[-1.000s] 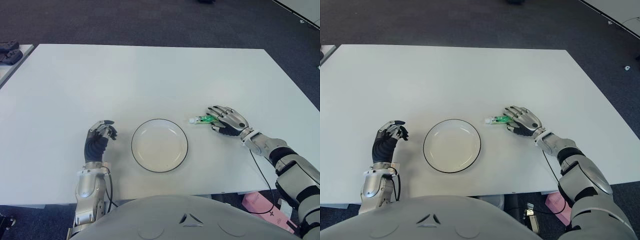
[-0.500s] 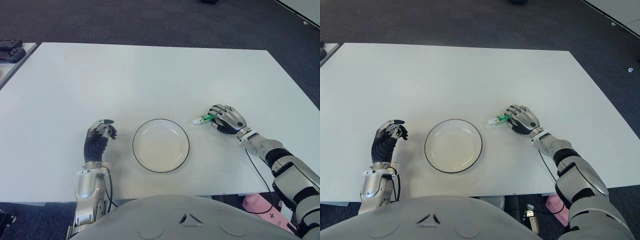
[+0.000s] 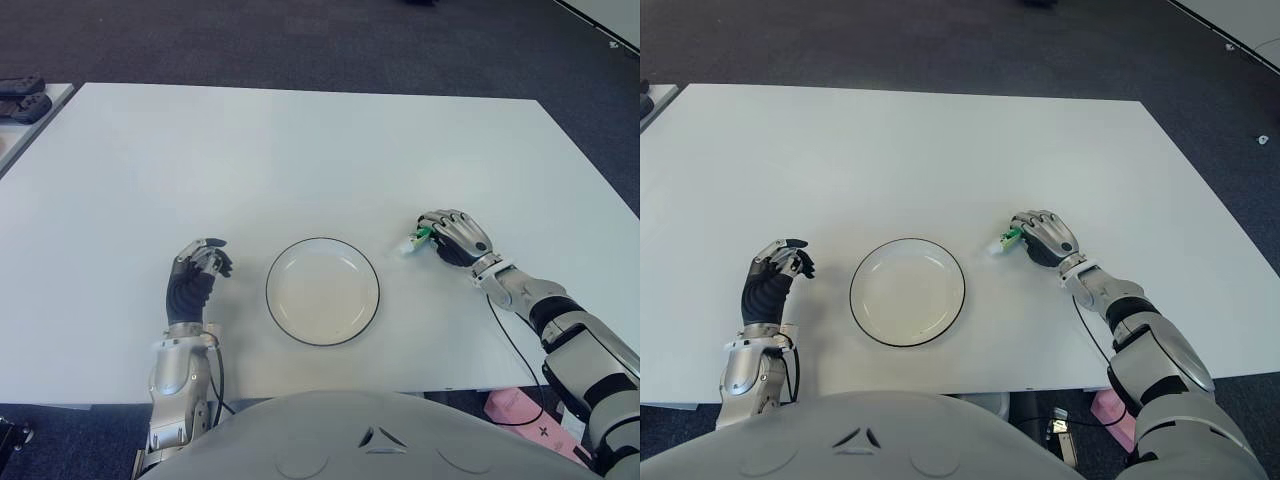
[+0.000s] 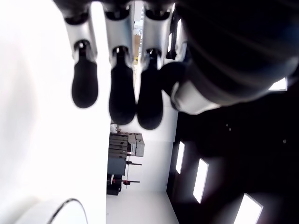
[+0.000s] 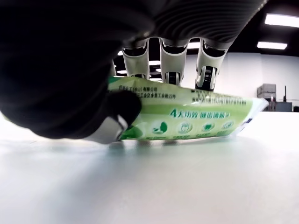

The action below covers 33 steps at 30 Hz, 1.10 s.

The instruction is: Put the toothpaste on the table into the plate.

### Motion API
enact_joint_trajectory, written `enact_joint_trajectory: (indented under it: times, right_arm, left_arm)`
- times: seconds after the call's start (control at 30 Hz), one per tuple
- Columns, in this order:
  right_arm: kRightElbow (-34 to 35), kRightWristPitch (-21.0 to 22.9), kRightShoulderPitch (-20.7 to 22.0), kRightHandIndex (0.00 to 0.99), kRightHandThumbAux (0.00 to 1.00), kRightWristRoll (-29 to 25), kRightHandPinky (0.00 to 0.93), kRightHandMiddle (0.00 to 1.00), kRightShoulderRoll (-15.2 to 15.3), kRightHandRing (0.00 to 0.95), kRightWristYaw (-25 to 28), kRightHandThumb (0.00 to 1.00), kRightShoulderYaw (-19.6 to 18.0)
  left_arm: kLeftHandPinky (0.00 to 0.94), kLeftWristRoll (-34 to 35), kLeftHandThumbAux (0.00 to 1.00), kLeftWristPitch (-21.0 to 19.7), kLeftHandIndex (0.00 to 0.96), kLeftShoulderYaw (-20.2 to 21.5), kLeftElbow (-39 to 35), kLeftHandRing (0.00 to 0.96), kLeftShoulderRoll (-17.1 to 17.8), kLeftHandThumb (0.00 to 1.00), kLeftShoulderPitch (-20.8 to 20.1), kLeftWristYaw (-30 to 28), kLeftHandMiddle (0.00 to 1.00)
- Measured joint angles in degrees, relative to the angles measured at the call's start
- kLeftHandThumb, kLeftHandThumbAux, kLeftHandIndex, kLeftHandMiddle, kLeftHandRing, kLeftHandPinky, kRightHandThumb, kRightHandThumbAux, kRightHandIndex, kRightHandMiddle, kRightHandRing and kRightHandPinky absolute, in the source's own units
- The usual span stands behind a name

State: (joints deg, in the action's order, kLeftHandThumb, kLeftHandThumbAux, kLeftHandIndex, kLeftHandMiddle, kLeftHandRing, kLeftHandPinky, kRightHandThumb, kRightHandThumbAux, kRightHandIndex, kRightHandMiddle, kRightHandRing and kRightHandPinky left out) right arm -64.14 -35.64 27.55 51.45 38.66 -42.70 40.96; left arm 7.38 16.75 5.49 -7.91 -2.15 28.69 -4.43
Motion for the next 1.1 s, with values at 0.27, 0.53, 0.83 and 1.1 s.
enact_joint_trajectory:
  times: [0.27, 0.53, 0.83, 1.1]
  right_arm:
    - [0.30, -1.38, -0.41, 0.451, 0.654, -1.63, 0.544, 0.460, -0.06, 0.482, 1.50, 0.953, -1.67]
    - [0.82, -2.24, -1.01, 0.437, 0.659, -3.50, 0.505, 0.466, -0.26, 0.483, 3.24, 0.970, -3.50]
    - [5.00, -3.21, -4.25, 0.410, 0.666, -9.76, 0.450, 0.463, -1.08, 0.483, 7.19, 0.999, -9.32]
    - [15.07, -2.52, -8.45, 0.390, 0.668, -15.01, 0.486, 0.441, -2.72, 0.485, 8.57, 1.000, -16.79]
  left_arm:
    - [0.621, -0.05, 0.717, -0.02, 0.439, 0.02, 0.00, 0.630, 0.05, 0.703, -0.06, 0.00, 0.633]
    - [0.625, -0.11, 0.717, -0.12, 0.439, 0.05, 0.00, 0.626, 0.04, 0.704, -0.11, 0.00, 0.632]
    - [0.632, -0.19, 0.717, -1.00, 0.439, 0.12, -0.02, 0.628, -0.14, 0.704, 0.00, 0.00, 0.628]
    - [0.630, -0.25, 0.718, -1.24, 0.439, 0.10, -0.09, 0.632, -0.37, 0.705, -0.10, 0.16, 0.627]
